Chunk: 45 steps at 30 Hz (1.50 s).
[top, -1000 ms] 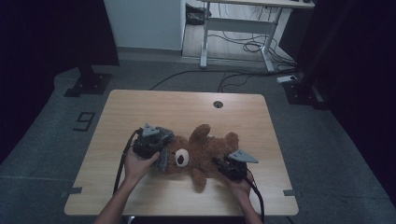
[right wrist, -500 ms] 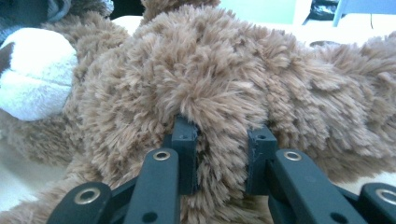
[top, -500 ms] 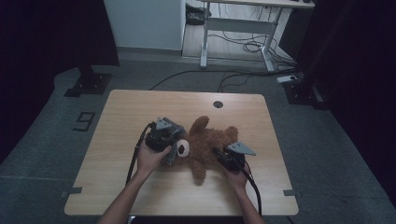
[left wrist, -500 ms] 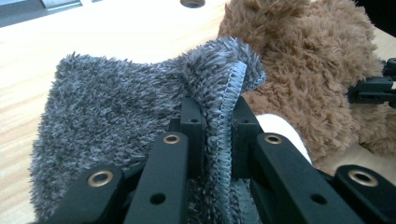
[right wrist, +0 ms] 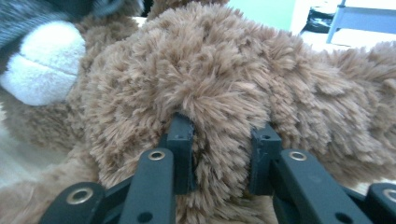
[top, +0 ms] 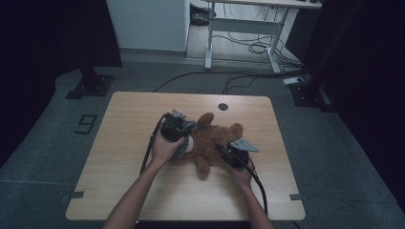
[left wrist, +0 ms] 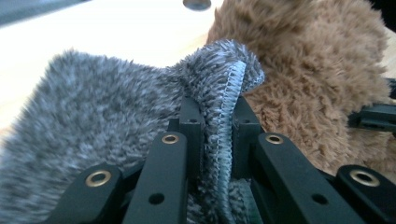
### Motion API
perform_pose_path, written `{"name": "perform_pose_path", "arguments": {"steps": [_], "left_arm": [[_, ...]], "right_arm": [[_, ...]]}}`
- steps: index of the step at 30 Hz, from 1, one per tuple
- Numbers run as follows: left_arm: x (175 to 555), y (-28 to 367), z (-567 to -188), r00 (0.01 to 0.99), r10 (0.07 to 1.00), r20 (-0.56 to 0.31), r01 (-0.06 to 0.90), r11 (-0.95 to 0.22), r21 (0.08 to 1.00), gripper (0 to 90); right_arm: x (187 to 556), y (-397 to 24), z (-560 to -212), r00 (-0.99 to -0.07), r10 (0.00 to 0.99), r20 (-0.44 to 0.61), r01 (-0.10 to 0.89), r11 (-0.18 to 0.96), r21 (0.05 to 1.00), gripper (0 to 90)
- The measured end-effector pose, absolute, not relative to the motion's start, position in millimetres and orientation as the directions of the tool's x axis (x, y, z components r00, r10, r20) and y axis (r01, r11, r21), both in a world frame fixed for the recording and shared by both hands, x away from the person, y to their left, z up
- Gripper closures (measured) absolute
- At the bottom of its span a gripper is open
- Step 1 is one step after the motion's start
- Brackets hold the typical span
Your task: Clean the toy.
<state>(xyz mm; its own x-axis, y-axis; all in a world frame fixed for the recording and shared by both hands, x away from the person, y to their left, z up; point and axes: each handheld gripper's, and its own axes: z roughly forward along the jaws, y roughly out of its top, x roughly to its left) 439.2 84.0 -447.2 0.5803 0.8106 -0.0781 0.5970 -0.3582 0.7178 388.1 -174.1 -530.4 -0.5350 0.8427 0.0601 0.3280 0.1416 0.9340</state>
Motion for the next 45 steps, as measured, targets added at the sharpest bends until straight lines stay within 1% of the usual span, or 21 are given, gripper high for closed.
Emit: {"name": "perform_pose_path", "arguments": {"steps": [4,5,9,13,17,22,25,30,32,33,36,38,41,45], "left_arm": [[429.7,85.6,-458.6,0.582,0.809,-0.087,0.588,-0.345,0.732,80.1],[426.5,85.6,-460.5,0.586,0.807,-0.076,0.578,-0.35,0.737,80.4],[406.6,83.3,-467.7,0.597,0.802,-0.018,0.518,-0.368,0.773,80.8],[390.4,86.3,-474.7,0.602,0.798,-0.011,0.476,-0.348,0.807,81.0],[378.6,90.0,-479.8,0.61,0.792,-0.018,0.451,-0.328,0.83,81.2],[364.3,92.0,-483.1,0.625,0.781,-0.021,0.432,-0.323,0.842,81.2],[356.8,94.2,-485.8,0.629,0.777,-0.029,0.424,-0.312,0.85,81.3],[350.4,97.1,-488.1,0.636,0.77,-0.046,0.423,-0.298,0.855,81.3],[349.6,97.0,-488.3,0.637,0.769,-0.048,0.424,-0.298,0.855,81.3],[349.5,97.0,-488.4,0.637,0.769,-0.05,0.425,-0.297,0.855,81.3],[349.2,97.1,-488.7,0.639,0.767,-0.056,0.428,-0.293,0.855,81.3],[348.6,97.6,-489.2,0.639,0.766,-0.064,0.429,-0.286,0.857,81.3],[346.8,98.6,-488.4,0.644,0.761,-0.075,0.434,-0.283,0.855,81.1],[343.9,100.1,-480.2,0.653,0.752,-0.088,0.449,-0.291,0.845,80.7]], "right_arm": [[385.4,-176.7,-529.4,-0.549,0.833,0.071,0.337,0.142,0.931,56.6],[384.1,-177.3,-528.8,-0.551,0.832,0.072,0.338,0.143,0.93,52.5],[377.4,-179.7,-528.6,-0.548,0.833,0.076,0.336,0.137,0.932,42.5],[369.0,-184.0,-527.1,-0.548,0.831,0.098,0.357,0.126,0.926,33.0],[362.8,-189.5,-523.7,-0.552,0.825,0.119,0.375,0.118,0.92,28.9],[359.3,-195.1,-514.8,-0.543,0.821,0.175,0.391,0.063,0.918,26.2],[360.2,-190.2,-512.5,-0.532,0.828,0.174,0.413,0.074,0.908,21.6],[365.0,-181.2,-514.5,-0.521,0.831,0.196,0.442,0.065,0.895,18.4],[368.6,-180.2,-515.9,-0.517,0.83,0.211,0.464,0.064,0.884,19.8],[369.3,-180.4,-516.4,-0.516,0.83,0.214,0.469,0.065,0.881,23.9],[370.7,-180.7,-518.8,-0.532,0.814,0.231,0.493,0.076,0.867,41.8],[370.5,-180.9,-520.0,-0.544,0.809,0.221,0.496,0.097,0.863,51.6],[366.2,-181.7,-522.1,-0.556,0.804,0.21,0.49,0.113,0.864,59.0],[356.2,-180.5,-526.6,-0.568,0.808,0.155,0.449,0.147,0.881,64.6]]}}
